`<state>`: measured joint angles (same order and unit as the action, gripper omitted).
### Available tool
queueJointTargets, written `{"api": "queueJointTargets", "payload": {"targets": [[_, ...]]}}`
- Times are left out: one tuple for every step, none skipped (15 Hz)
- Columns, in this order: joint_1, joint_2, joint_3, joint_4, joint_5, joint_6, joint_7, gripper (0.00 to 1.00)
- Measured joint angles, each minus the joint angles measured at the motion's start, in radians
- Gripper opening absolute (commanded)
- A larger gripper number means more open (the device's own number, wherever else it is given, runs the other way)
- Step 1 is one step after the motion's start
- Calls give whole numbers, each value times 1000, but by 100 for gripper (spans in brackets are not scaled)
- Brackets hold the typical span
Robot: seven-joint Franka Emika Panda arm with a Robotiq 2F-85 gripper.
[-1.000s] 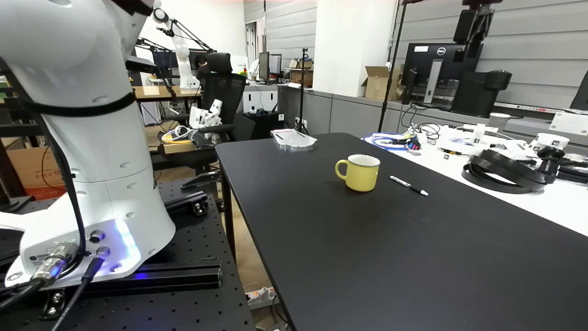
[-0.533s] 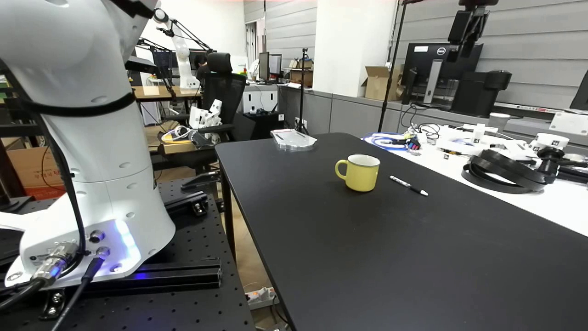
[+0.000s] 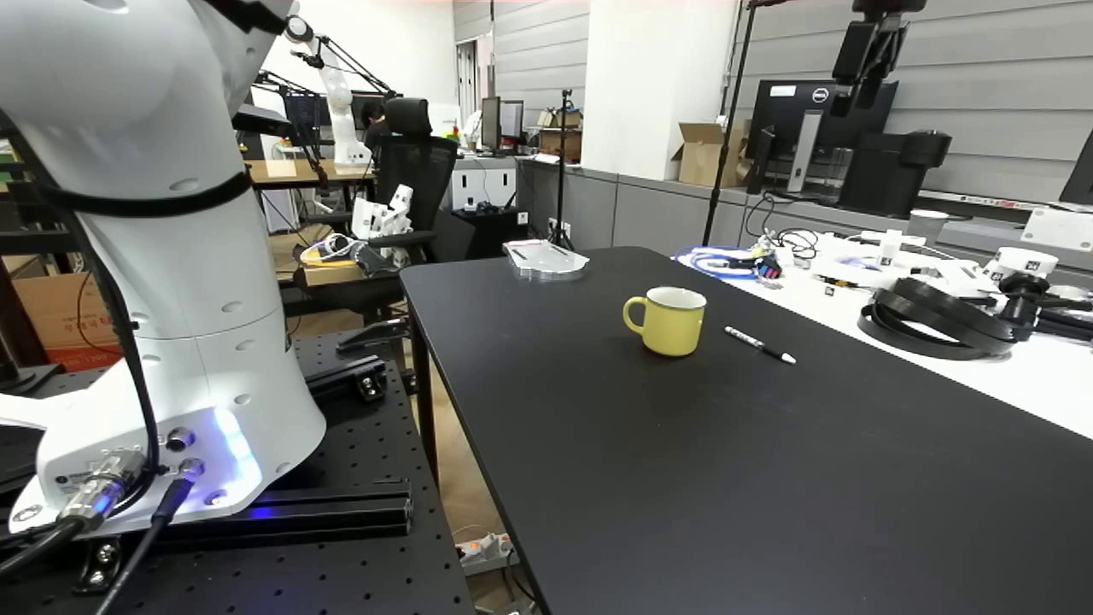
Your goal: Pick up the pen and put it in the cup
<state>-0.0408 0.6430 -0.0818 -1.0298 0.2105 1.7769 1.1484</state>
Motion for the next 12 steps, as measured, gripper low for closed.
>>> {"api": "queueJointTargets", "payload": {"targets": [[3, 2, -2, -11, -5, 12, 0, 100], [6, 7, -4, -29, -12, 29, 1, 100], [10, 14, -5, -55, -19, 51, 2, 100], [14, 23, -6, -82, -25, 73, 2, 100], [18, 33, -7, -110, -36, 96, 4, 100], [22, 43, -8, -139, -44, 118, 6, 100], [26, 52, -8, -165, -53, 135, 9, 100], [31, 60, -9, -191, -59, 153, 11, 100], [36, 66, -12, -218, -65, 172, 15, 100], [42, 70, -15, -246, -73, 190, 22, 100], [48, 73, -19, -275, -76, 211, 31, 100], [54, 76, -23, -303, -78, 235, 39, 100]]}}
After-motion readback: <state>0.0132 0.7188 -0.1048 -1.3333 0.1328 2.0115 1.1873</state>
